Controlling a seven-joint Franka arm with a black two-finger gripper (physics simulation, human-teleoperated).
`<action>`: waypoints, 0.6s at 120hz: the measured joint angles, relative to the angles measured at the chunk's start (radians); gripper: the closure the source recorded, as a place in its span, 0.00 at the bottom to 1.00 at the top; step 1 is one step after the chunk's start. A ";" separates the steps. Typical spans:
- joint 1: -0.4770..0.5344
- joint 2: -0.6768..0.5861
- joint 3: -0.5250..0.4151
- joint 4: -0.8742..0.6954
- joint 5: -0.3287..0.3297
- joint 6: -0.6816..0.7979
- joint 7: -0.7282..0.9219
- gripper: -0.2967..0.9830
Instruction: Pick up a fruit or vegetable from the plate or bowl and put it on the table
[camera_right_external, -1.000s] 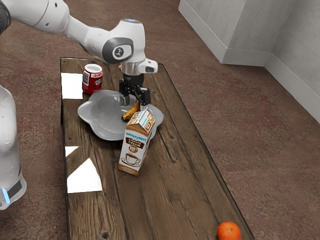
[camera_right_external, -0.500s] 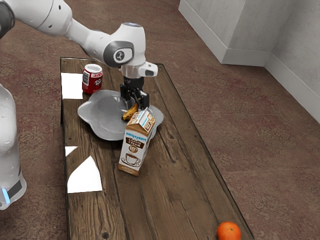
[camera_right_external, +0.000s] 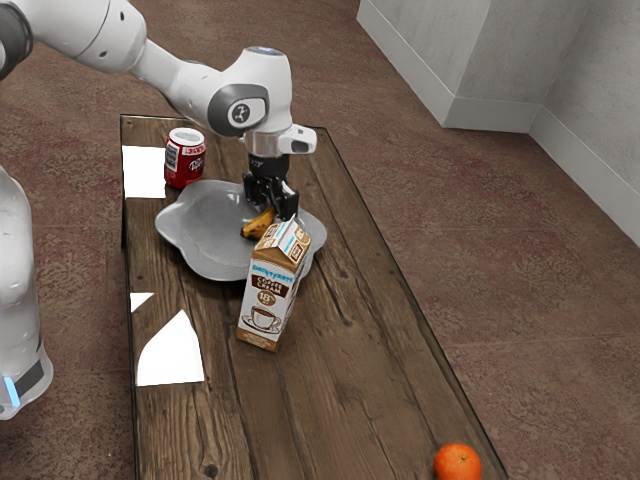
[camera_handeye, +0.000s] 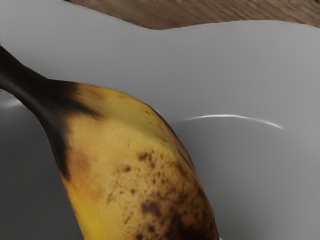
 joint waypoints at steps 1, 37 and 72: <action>0.000 0.000 0.000 0.000 0.000 0.000 -0.001 0.66; -0.001 -0.023 0.003 0.030 0.013 0.005 -0.034 0.69; 0.156 0.078 0.064 0.303 0.060 -0.010 -0.024 0.68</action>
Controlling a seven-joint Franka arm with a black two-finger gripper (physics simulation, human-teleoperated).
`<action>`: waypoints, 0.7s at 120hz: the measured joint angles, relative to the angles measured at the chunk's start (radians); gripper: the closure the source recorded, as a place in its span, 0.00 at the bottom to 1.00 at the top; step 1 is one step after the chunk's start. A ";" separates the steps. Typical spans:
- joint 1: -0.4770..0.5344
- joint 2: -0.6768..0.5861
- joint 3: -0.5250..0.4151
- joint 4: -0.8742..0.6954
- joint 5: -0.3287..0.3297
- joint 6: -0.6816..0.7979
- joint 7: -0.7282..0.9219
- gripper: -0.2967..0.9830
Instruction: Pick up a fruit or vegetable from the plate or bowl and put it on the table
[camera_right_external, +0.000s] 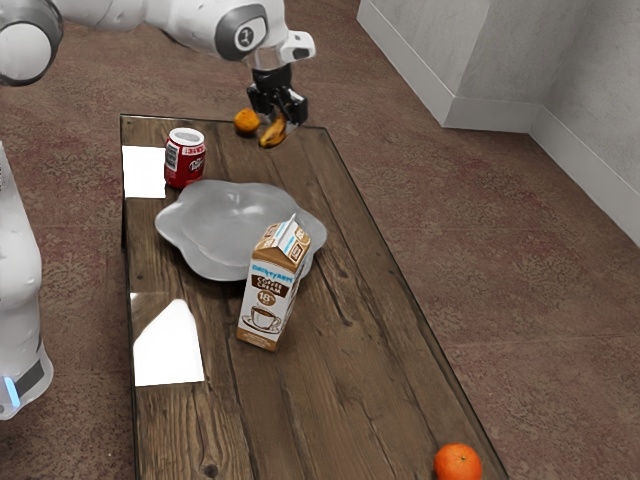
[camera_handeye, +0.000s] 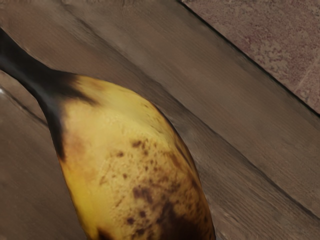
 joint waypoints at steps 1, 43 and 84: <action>0.005 0.005 0.000 0.005 0.000 0.000 0.001 0.68; 0.052 0.085 0.035 0.103 -0.009 -0.007 0.041 0.37; -0.111 -0.047 -0.322 0.287 -0.047 -0.376 -0.744 0.25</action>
